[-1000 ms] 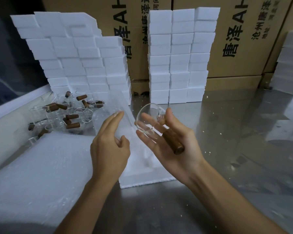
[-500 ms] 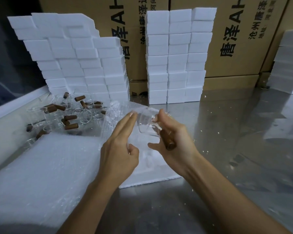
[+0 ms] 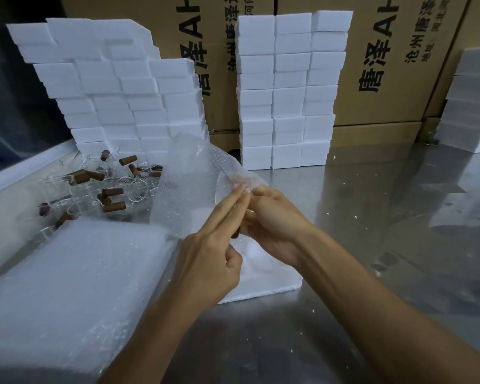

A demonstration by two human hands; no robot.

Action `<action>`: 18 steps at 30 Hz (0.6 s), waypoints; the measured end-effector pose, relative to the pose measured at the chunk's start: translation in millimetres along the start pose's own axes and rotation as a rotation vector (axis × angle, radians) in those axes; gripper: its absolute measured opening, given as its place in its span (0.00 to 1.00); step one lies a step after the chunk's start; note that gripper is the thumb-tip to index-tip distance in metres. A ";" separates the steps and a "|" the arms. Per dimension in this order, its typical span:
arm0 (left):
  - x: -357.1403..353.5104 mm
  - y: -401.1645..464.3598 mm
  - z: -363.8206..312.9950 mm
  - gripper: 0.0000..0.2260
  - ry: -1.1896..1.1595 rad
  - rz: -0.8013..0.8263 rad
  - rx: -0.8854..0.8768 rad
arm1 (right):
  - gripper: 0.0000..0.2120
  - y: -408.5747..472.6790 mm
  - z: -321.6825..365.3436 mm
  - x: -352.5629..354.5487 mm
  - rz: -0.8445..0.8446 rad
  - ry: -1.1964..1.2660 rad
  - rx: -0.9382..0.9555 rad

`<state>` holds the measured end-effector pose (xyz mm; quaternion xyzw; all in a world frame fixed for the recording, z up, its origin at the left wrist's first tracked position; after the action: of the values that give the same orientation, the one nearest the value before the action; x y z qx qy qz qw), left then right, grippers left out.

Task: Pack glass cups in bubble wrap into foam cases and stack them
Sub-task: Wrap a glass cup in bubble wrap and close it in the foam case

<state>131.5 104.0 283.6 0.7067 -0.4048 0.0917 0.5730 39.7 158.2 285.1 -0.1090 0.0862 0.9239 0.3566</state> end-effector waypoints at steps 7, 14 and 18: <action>-3.2 1.3 -9.0 0.41 -0.058 0.018 -0.015 | 0.14 8.1 -14.3 2.8 0.003 0.130 0.042; -11.8 -0.9 -28.3 0.35 -0.286 0.109 -0.052 | 0.17 8.4 -28.9 28.0 -0.186 -0.145 0.009; 20.6 2.5 -6.2 0.21 -0.352 -0.171 0.029 | 0.13 11.4 -14.3 18.8 -0.093 -0.082 0.072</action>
<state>145.3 99.9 299.7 0.7520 -0.4357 -0.0764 0.4887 20.4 158.5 267.4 -0.0622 0.0994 0.9063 0.4061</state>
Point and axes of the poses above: each hand's wrist, its own y-axis towards the middle knuckle, its own x-axis out of the back of the hand, z = x × y, the point moved 7 cm from there along y, towards the middle knuckle, and after that the axes turned 3 degrees about -y, right-handed, at the moved point
